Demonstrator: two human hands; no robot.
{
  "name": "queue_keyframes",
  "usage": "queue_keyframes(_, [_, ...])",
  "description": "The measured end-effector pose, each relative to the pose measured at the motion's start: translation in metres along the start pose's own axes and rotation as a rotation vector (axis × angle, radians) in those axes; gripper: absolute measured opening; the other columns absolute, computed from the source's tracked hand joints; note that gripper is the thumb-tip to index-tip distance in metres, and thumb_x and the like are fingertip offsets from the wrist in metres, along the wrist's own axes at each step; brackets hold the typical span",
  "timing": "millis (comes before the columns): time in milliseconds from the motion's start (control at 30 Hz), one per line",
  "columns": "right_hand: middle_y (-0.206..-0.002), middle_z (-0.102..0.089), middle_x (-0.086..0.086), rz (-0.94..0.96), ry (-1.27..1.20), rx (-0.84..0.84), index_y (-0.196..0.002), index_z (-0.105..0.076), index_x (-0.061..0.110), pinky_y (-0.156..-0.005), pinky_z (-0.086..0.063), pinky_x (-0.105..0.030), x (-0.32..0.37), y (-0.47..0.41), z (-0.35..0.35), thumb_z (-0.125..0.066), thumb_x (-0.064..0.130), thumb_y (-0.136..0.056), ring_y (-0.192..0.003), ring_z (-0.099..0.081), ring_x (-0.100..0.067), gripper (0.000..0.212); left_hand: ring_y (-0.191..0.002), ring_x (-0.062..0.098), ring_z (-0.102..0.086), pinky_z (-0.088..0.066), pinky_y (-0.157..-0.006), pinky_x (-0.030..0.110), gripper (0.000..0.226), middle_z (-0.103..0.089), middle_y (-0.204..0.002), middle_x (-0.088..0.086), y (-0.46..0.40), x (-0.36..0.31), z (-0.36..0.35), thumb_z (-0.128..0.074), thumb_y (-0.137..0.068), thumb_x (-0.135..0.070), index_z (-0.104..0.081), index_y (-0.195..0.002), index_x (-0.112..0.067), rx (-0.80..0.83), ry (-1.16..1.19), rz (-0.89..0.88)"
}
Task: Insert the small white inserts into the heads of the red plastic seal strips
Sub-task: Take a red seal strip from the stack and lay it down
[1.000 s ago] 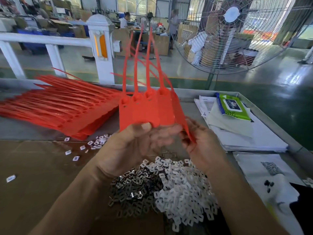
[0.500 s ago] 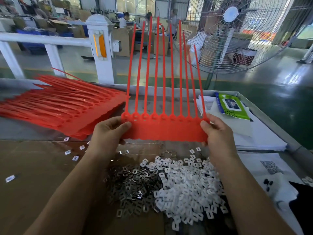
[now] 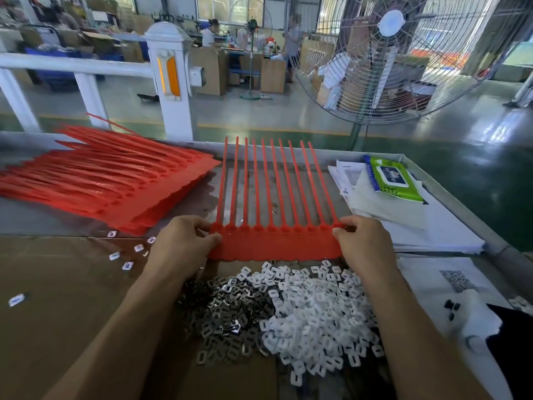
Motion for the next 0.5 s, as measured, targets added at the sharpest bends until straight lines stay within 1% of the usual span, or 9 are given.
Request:
queue_keyframes(67, [-0.125,-0.072,-0.005,0.02,0.063,0.003,-0.126,-0.073,0.018,-0.092,-0.048,-0.034,0.001,0.002,0.0,-0.067,0.026,-0.094,-0.114,-0.065,-0.025,0.033,-0.076,0.012,-0.067,-0.053,-0.075,0.035,0.031,-0.07,-0.083,-0.011,0.002,-0.002,0.001,-0.08,-0.081,-0.038,-0.07,-0.109,-0.027,0.002,-0.049,-0.004])
queue_keyframes(100, [-0.127,-0.07,-0.007,0.029,0.092,-0.001,-0.129,-0.071,0.017,-0.093,-0.049,-0.034,0.003,0.003,0.001,-0.068,0.027,-0.094,-0.116,-0.064,-0.026,0.036,-0.082,0.014,-0.067,-0.053,-0.077,0.035,0.038,-0.07,-0.089,-0.01,0.003,-0.004,0.002,-0.08,-0.082,-0.039,-0.068,-0.116,-0.027,0.001,-0.088,-0.011])
queue_keyframes(200, [-0.131,-0.062,-0.009,0.098,0.179,-0.026,-0.136,-0.065,0.018,-0.099,-0.051,-0.042,0.015,0.008,0.006,-0.068,0.032,-0.095,-0.119,-0.06,-0.028,0.043,-0.107,0.022,-0.064,-0.05,-0.094,0.041,0.053,-0.068,-0.118,-0.002,0.004,-0.012,0.006,-0.077,-0.082,-0.043,-0.061,-0.13,-0.026,-0.016,-0.262,-0.055])
queue_keyframes(233, [-0.128,-0.064,-0.007,0.16,0.175,-0.027,-0.134,-0.066,0.02,-0.098,-0.052,-0.041,0.021,0.011,0.009,-0.068,0.033,-0.096,-0.116,-0.062,-0.025,0.04,-0.113,0.025,-0.062,-0.048,-0.099,0.045,0.054,-0.065,-0.125,0.0,0.003,-0.016,0.008,-0.076,-0.083,-0.044,-0.06,-0.131,-0.026,-0.02,-0.316,-0.076])
queue_keyframes(267, [-0.123,-0.068,-0.002,0.235,0.149,-0.004,-0.129,-0.07,0.022,-0.095,-0.053,-0.037,0.029,0.014,0.011,-0.068,0.032,-0.096,-0.11,-0.064,-0.02,0.034,-0.116,0.026,-0.061,-0.046,-0.101,0.047,0.053,-0.064,-0.128,0.0,0.002,-0.02,0.01,-0.075,-0.084,-0.045,-0.06,-0.131,-0.027,-0.019,-0.356,-0.098])
queue_keyframes(333, [-0.112,-0.073,0.011,0.375,0.077,0.136,-0.116,-0.076,0.029,-0.086,-0.051,-0.027,0.046,0.022,0.013,-0.07,0.031,-0.096,-0.099,-0.066,-0.006,0.021,-0.118,0.027,-0.059,-0.044,-0.102,0.049,0.049,-0.063,-0.129,0.001,-0.001,-0.027,0.011,-0.073,-0.084,-0.047,-0.062,-0.128,-0.028,-0.009,-0.39,-0.146])
queue_keyframes(400, [-0.106,-0.073,0.02,0.476,0.083,0.366,-0.111,-0.077,0.032,-0.079,-0.045,-0.019,0.062,0.031,0.01,-0.073,0.034,-0.095,-0.093,-0.064,0.006,0.017,-0.12,0.028,-0.057,-0.044,-0.103,0.049,0.047,-0.061,-0.13,0.003,-0.004,-0.031,0.009,-0.072,-0.086,-0.047,-0.063,-0.128,-0.028,0.009,-0.399,-0.187])
queue_keyframes(433, [-0.104,-0.072,0.022,0.525,0.103,0.469,-0.111,-0.077,0.032,-0.077,-0.043,-0.016,0.068,0.036,0.008,-0.074,0.035,-0.094,-0.089,-0.063,0.009,0.017,-0.121,0.028,-0.056,-0.043,-0.103,0.049,0.047,-0.06,-0.131,0.004,-0.005,-0.032,0.006,-0.071,-0.087,-0.047,-0.062,-0.129,-0.028,0.018,-0.401,-0.208])
queue_keyframes(500, [-0.096,-0.07,0.024,0.622,0.121,0.617,-0.109,-0.077,0.031,-0.073,-0.042,-0.011,0.077,0.046,0.0,-0.076,0.037,-0.092,-0.086,-0.063,0.011,0.018,-0.123,0.027,-0.054,-0.042,-0.105,0.048,0.046,-0.058,-0.133,0.003,-0.004,-0.029,-0.003,-0.069,-0.089,-0.047,-0.062,-0.131,-0.03,0.039,-0.39,-0.249])
Point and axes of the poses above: each hand's wrist, its own y-axis away from the middle knuckle, its own z-axis out of the back of the hand, x = y × z, the point moved 1 cm from there along -y, towards the middle knuckle
